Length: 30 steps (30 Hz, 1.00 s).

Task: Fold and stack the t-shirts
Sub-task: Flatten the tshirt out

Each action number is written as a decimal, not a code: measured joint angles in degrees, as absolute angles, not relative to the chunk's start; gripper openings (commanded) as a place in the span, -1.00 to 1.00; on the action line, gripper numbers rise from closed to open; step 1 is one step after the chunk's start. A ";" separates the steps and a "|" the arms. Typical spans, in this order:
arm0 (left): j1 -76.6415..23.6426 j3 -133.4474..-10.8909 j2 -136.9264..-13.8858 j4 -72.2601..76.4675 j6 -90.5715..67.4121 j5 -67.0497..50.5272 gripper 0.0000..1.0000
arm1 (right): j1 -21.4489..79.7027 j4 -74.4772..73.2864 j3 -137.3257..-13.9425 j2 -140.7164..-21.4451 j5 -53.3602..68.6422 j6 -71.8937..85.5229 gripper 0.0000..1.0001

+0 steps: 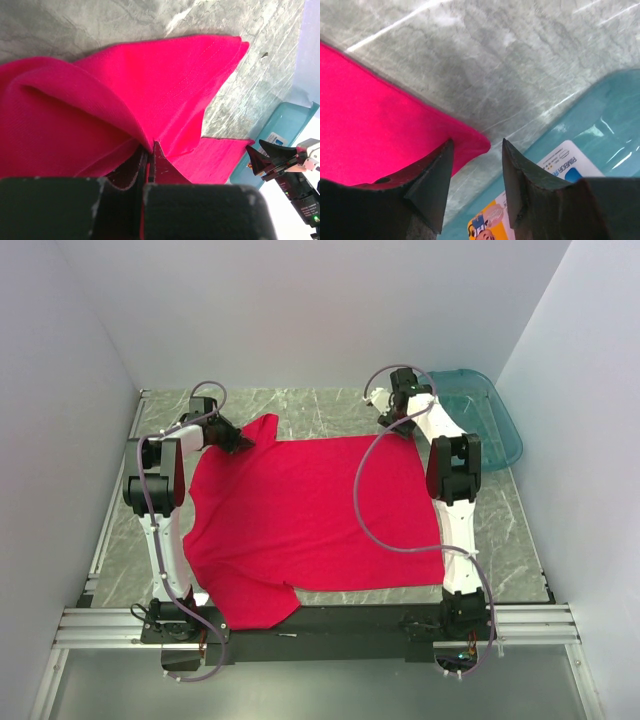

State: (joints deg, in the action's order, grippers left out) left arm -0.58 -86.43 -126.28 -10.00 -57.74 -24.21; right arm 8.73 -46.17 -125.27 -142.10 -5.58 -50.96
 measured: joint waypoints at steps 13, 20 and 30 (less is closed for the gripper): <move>-0.58 -86.43 -126.28 -10.20 -57.71 -24.18 -0.99 | 8.29 -47.48 -127.46 -143.57 -3.68 -53.08 -0.34; -0.58 -86.43 -126.28 -10.26 -57.71 -24.18 -0.99 | 8.01 -47.48 -126.98 -143.55 -2.13 -53.45 -0.53; -0.58 -86.43 -126.28 -10.35 -57.71 -24.18 -0.99 | 7.60 -45.95 -124.60 -142.34 -0.69 -53.19 -0.70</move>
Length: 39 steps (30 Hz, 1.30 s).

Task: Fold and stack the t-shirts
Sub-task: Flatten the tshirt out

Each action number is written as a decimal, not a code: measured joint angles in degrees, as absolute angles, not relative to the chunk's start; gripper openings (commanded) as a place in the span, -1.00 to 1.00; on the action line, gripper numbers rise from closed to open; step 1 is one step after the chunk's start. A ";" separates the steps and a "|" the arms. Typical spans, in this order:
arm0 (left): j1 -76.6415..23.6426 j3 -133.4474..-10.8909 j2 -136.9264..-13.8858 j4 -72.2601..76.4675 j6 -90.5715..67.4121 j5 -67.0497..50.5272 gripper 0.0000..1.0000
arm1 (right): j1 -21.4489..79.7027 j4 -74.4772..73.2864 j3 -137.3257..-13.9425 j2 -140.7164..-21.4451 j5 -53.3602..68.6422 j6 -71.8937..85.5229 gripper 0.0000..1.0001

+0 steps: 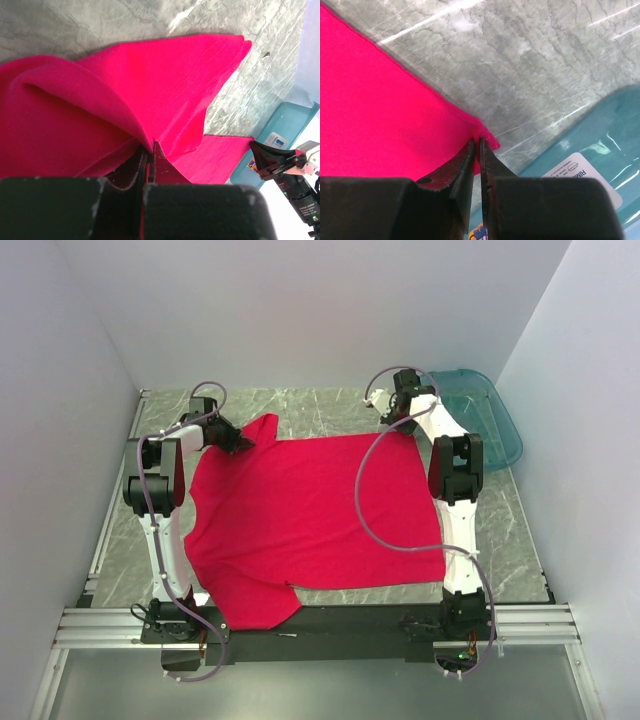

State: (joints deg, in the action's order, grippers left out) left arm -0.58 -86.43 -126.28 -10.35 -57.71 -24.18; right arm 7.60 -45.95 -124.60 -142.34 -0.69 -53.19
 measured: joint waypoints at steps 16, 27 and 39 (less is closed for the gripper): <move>-0.47 -86.50 -126.08 -10.63 -57.43 -24.36 -0.99 | 7.18 -34.44 -107.77 -131.22 -1.06 -44.91 -1.00; 2.02 -90.28 -119.15 -11.68 -58.00 -25.65 -0.99 | 8.69 -31.07 -107.53 -119.17 -0.62 -40.99 -1.00; 2.87 -105.23 -108.14 -16.19 -60.97 -25.10 -0.99 | 11.86 -35.88 -117.05 -104.57 0.19 -36.60 -1.00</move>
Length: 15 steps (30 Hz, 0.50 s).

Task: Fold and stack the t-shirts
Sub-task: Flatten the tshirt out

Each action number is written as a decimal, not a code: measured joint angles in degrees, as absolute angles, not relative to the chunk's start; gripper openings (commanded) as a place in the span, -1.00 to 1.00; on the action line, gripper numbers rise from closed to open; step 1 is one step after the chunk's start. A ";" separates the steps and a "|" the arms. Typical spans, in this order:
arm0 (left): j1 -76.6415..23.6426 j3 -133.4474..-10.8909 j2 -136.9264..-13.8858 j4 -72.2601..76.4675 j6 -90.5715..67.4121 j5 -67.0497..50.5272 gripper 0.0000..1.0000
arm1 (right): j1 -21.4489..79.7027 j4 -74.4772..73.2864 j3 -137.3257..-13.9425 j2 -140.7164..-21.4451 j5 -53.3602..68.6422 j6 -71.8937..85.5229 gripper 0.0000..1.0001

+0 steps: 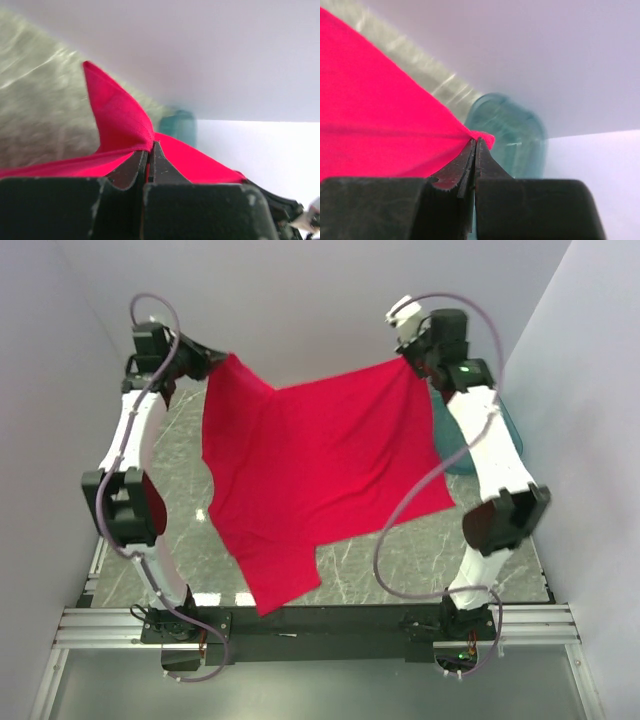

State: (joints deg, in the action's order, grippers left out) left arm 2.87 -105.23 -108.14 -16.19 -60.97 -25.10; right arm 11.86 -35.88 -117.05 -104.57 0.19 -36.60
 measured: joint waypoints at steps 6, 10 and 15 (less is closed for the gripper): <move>3.73 -112.27 -97.25 -18.41 -62.04 -24.53 -0.99 | 11.99 -37.36 -122.04 -90.98 0.91 -35.46 -1.00; 5.32 -115.37 -88.99 -17.41 -64.49 -24.29 -0.99 | 12.03 -37.06 -126.85 -83.18 0.86 -35.35 -1.00; 11.20 -120.18 -81.03 -16.80 -68.23 -24.12 -0.99 | 12.03 -35.16 -127.63 -71.70 0.45 -35.46 -1.00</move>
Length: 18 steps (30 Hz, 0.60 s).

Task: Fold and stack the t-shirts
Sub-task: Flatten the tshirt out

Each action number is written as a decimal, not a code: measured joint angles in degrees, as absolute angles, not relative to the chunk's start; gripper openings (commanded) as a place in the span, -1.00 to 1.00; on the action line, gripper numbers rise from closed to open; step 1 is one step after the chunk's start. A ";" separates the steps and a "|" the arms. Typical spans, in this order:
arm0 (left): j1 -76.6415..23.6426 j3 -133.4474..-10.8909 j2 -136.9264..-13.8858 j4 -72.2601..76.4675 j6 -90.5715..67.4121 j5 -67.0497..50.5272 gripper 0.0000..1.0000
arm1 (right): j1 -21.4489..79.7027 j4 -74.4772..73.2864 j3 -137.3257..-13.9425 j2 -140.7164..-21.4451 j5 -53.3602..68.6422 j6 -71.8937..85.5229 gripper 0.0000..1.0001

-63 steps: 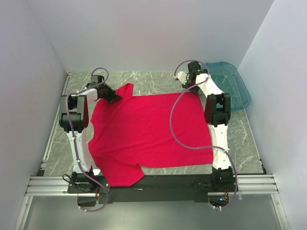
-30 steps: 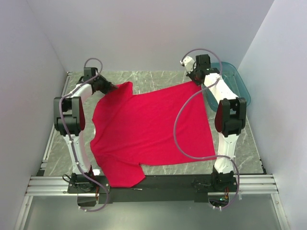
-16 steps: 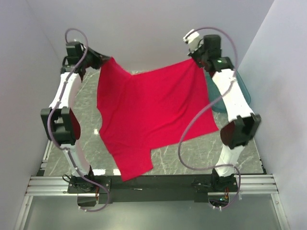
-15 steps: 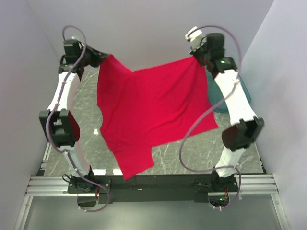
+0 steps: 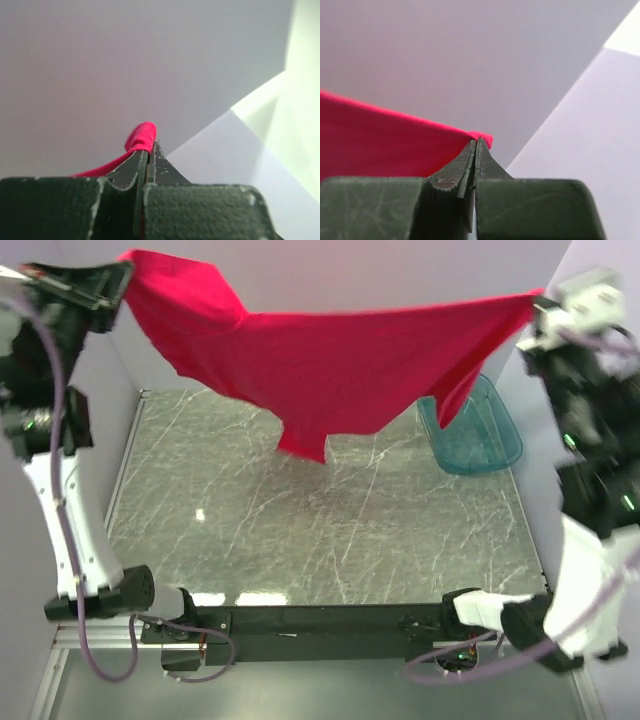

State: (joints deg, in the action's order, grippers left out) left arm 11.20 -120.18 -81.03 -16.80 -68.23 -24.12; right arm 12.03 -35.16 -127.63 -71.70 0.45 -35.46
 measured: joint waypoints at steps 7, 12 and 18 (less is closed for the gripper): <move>12.32 -121.30 -71.72 -14.50 -72.16 -22.85 -0.99 | 12.12 -32.38 -128.33 -60.53 0.45 -35.51 -1.00; 12.29 -121.69 -67.61 -14.59 -72.27 -20.05 -0.99 | 12.12 -30.02 -128.88 -56.73 0.25 -35.88 -1.00; 12.32 -121.30 -65.87 -14.17 -71.64 -17.43 -0.99 | 12.12 -28.88 -122.52 -55.90 1.39 -35.81 -1.00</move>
